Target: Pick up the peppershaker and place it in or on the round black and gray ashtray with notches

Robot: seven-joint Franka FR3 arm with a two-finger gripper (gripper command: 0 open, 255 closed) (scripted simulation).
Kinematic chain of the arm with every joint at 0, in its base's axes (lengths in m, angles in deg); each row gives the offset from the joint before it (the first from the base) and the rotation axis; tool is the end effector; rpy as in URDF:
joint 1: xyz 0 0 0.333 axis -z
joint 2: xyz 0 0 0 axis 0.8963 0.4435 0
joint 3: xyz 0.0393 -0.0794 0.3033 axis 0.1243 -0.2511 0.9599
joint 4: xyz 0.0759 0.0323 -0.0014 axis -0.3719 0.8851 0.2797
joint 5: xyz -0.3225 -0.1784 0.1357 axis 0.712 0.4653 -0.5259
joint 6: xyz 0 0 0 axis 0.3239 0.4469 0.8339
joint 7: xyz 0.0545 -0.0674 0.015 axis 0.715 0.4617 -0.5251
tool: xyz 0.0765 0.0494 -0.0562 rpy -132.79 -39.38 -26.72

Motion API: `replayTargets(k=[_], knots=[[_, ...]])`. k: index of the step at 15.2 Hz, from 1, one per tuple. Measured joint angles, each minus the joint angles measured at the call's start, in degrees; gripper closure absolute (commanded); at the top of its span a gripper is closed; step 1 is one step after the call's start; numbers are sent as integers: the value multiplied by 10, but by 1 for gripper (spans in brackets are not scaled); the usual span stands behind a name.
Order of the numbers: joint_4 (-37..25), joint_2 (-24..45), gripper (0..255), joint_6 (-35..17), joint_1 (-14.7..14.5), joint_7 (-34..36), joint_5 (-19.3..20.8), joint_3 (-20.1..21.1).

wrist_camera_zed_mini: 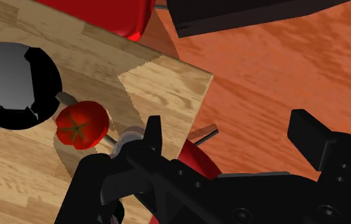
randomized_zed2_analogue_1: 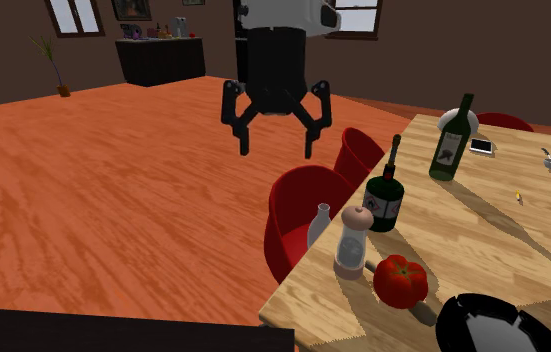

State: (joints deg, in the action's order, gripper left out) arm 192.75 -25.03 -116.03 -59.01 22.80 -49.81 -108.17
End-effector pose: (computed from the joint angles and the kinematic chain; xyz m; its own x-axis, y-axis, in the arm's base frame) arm 0.4094 -0.2127 0.3722 0.9733 -0.1186 -0.1965 -0.1144 -0.9929 0.0324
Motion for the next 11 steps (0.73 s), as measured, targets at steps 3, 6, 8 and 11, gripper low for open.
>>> replayTargets(k=[3, 6, 8, 11], knots=[[-34, 71, 0, -37, 4, -40, -21, -15], [-86, 147, 0, -61, 14, -84, -51, -22], [-112, 187, 0, -74, 23, -110, -67, -24], [-166, 261, 0, -92, 43, -151, -98, -20]])
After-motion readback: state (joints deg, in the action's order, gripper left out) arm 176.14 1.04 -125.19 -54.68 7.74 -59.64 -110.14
